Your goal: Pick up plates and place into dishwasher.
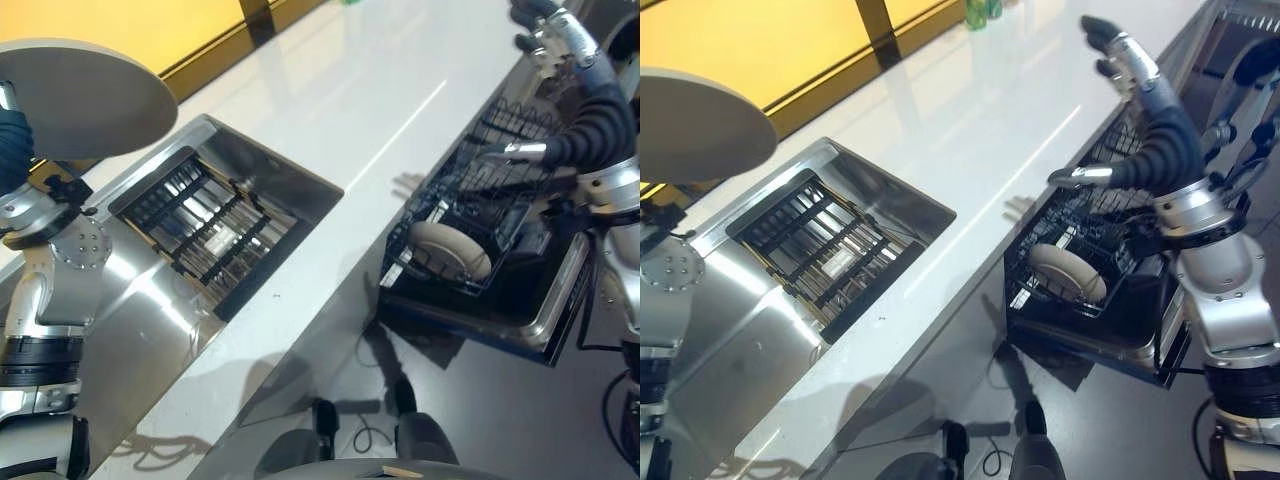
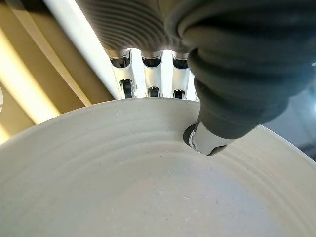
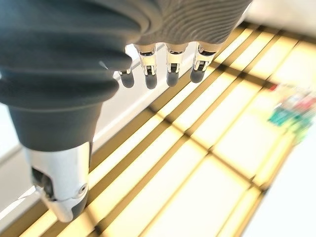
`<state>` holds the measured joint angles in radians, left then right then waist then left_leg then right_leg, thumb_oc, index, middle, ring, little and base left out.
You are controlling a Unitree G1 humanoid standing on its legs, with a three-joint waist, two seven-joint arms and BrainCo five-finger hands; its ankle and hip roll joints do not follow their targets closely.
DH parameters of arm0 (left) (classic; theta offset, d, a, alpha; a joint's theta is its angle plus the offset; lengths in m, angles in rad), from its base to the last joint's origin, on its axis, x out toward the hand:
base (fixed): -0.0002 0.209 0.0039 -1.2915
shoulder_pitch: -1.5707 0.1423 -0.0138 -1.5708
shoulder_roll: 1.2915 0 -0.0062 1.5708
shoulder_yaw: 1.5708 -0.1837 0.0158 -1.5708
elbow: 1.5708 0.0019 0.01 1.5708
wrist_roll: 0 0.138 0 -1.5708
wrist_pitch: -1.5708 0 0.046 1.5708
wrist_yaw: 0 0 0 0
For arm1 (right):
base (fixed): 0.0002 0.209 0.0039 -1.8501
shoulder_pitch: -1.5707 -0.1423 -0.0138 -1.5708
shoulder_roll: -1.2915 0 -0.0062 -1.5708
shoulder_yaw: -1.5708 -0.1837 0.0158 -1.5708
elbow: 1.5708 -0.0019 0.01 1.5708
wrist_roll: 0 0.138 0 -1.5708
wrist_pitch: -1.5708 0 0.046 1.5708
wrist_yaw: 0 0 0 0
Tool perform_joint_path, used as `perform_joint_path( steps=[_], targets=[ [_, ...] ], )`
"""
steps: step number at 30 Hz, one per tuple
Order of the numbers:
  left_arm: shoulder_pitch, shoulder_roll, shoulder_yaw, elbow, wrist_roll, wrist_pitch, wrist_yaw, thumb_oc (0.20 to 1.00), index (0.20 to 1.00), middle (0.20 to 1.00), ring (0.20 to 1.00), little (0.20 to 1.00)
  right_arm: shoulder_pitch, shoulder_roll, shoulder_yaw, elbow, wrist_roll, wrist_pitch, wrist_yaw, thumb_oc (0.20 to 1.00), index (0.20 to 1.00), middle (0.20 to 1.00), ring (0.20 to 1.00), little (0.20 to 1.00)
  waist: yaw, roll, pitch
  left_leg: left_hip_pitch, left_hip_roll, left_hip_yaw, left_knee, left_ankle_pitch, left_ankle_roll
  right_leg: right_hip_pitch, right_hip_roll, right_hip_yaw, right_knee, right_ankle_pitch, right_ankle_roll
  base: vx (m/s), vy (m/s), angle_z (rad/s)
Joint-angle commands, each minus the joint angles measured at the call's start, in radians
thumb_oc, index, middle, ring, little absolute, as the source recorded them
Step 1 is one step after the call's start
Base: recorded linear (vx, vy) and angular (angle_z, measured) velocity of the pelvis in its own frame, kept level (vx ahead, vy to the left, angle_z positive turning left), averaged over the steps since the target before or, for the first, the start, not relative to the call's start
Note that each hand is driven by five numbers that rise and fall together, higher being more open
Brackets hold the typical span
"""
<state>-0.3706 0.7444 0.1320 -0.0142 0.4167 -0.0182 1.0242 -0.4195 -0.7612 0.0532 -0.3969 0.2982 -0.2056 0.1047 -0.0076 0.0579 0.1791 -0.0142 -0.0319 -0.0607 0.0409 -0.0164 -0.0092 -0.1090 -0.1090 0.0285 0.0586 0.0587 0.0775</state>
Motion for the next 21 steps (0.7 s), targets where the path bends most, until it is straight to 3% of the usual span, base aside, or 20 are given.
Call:
perform_joint_path(
  steps=[1,4,11,16,21],
  targets=[
    [-0.019,0.02,-0.048,-0.067,-0.029,-0.035,-0.051,0.2,0.2,0.2,0.2,0.2,-0.083,0.095,0.09,-0.074,0.006,0.046,-0.005,1.0,1.0,1.0,1.0,1.0,0.063,-0.046,-0.093,-0.011,-0.014,-0.058,0.005,-0.006,0.019,0.049,-0.063,-0.051,0.072,-0.086,0.021,0.0,-0.162,0.24],
    [-0.034,-0.035,-0.092,-0.111,-0.036,-0.055,-0.084,0.2,0.2,0.2,0.2,0.2,-0.124,0.167,0.223,-0.079,0.003,0.112,-0.031,1.0,1.0,1.0,1.0,1.0,0.1,-0.061,-0.115,0.013,-0.011,-0.09,-0.021,0.004,0.021,0.074,-0.049,-0.075,0.077,-0.099,0.018,0.0,-0.143,0.32],
    [-0.047,-0.124,-0.183,-0.242,-0.044,-0.101,-0.191,0.2,0.2,0.2,0.2,0.2,-0.164,0.272,0.409,-0.055,-0.033,0.145,-0.135,1.0,1.0,1.0,1.0,1.0,0.164,-0.087,-0.132,0.035,-0.019,-0.159,-0.055,0.023,0.023,0.115,-0.03,-0.126,0.071,-0.103,0.021,-0.02,-0.143,0.28],
    [-0.024,-0.149,-0.213,-0.343,-0.082,-0.144,-0.273,0.2,0.2,0.2,0.2,0.2,-0.195,0.277,0.417,-0.059,-0.08,0.15,-0.262,1.0,1.0,1.0,1.0,1.0,0.196,-0.099,-0.131,0.04,-0.03,-0.198,-0.075,0.036,0.022,0.135,-0.027,-0.158,0.055,-0.086,0.028,-0.04,-0.104,0.25],
    [0.036,-0.145,-0.196,-0.41,-0.097,-0.188,-0.321,0.2,0.2,0.2,0.2,0.2,-0.152,0.245,0.361,-0.085,-0.099,0.136,-0.301,1.0,1.0,1.0,1.0,1.0,0.206,-0.103,-0.129,0.037,-0.042,-0.212,-0.081,0.042,0.026,0.141,-0.03,-0.173,0.047,-0.066,0.037,-0.04,-0.057,0.15]
  ],
)
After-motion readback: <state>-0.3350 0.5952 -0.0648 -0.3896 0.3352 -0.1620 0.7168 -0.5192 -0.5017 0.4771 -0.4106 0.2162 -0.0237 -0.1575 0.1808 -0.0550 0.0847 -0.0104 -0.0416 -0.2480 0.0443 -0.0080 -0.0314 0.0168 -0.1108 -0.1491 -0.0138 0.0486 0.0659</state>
